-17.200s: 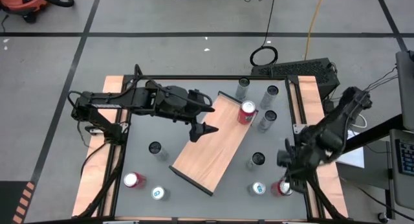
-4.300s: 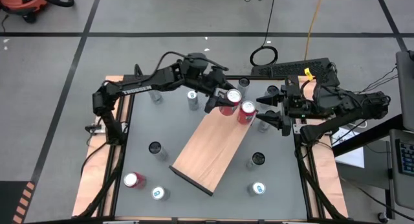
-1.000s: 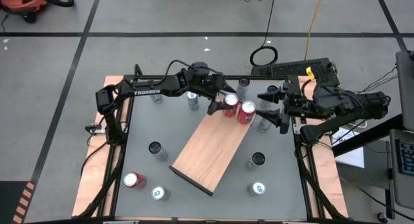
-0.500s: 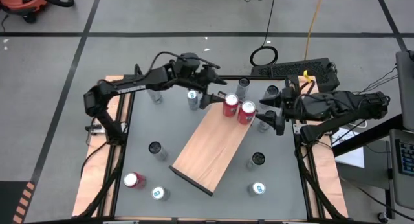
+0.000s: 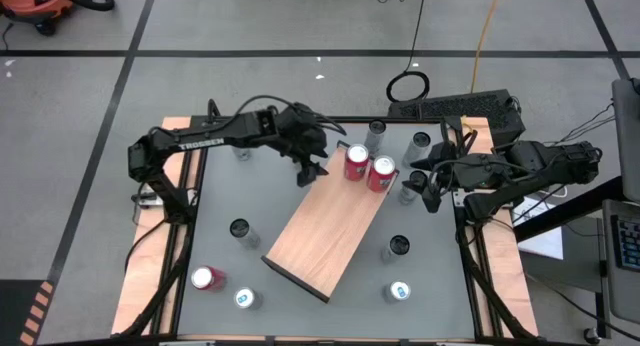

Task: Place canned beverage on shelf
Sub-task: Put the red soda can on the shelf aligned with the other red soda can, then put the red soda can on the shelf aligned with the other red soda cans

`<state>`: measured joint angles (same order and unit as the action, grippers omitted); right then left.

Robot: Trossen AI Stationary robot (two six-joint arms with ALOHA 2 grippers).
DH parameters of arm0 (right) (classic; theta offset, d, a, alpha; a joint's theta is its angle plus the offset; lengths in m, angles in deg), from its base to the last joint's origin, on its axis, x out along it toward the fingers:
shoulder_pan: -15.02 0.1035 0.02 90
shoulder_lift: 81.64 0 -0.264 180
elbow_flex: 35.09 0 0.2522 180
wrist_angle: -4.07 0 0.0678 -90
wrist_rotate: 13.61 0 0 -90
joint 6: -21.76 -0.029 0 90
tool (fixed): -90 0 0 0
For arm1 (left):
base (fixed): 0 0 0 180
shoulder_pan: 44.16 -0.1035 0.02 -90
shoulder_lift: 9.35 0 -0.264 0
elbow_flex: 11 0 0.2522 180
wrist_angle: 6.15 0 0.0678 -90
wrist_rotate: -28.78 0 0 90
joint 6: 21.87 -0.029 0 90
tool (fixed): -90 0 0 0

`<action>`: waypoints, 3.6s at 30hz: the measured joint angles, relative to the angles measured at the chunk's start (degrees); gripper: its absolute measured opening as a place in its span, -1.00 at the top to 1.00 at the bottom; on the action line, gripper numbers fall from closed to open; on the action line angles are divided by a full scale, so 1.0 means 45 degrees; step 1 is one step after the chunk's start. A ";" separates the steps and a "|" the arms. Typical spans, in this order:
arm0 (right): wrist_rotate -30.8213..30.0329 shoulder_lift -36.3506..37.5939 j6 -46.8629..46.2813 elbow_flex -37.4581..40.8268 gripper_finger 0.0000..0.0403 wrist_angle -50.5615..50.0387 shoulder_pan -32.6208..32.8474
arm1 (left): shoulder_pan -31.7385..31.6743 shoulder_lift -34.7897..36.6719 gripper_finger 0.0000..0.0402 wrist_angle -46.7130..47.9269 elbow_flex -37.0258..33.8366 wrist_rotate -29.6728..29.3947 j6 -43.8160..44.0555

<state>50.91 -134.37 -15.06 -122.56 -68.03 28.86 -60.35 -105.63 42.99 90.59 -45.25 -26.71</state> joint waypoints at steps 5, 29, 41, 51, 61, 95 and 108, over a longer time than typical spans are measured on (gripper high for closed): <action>0.0000 -0.0021 0.0016 0.0003 -0.06 -0.0509 0.0000 | 0.0333 -0.0597 -0.07 -0.1595 0.0005 -0.0543 -0.0005; 0.0005 -0.0875 -0.0005 0.0000 0.23 -0.0814 0.0000 | 0.0522 -0.1380 0.01 -0.3201 0.0005 -0.1409 -0.0104; -0.0359 -0.1686 -0.0387 0.0000 0.23 -0.1904 0.0000 | 0.0522 -0.1380 0.02 -0.3291 0.0005 -0.0934 -0.0118; -0.0384 -0.1804 -0.0728 0.0000 0.23 -0.2238 0.0000 | 0.0522 -0.1375 0.02 -0.3828 0.0005 -0.0846 -0.0132; 0.0080 -0.1375 -0.1579 0.0000 0.23 -0.2288 0.0000 | 0.0417 -0.1025 0.02 -0.2159 0.0010 -0.1319 -0.0356; 0.0726 -0.0711 -0.2671 -0.0005 0.23 0.0255 0.0000 | 0.7147 0.3273 0.01 0.7243 0.0024 -0.1993 1.0725; 0.0778 -0.0913 -0.3489 -0.0005 0.23 0.0347 0.0049 | 1.1100 0.3548 0.01 1.1221 0.0005 -0.3223 1.6050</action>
<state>54.41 -138.48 -30.76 -122.58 -66.46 29.08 -10.40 -89.67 93.49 90.62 -59.75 45.52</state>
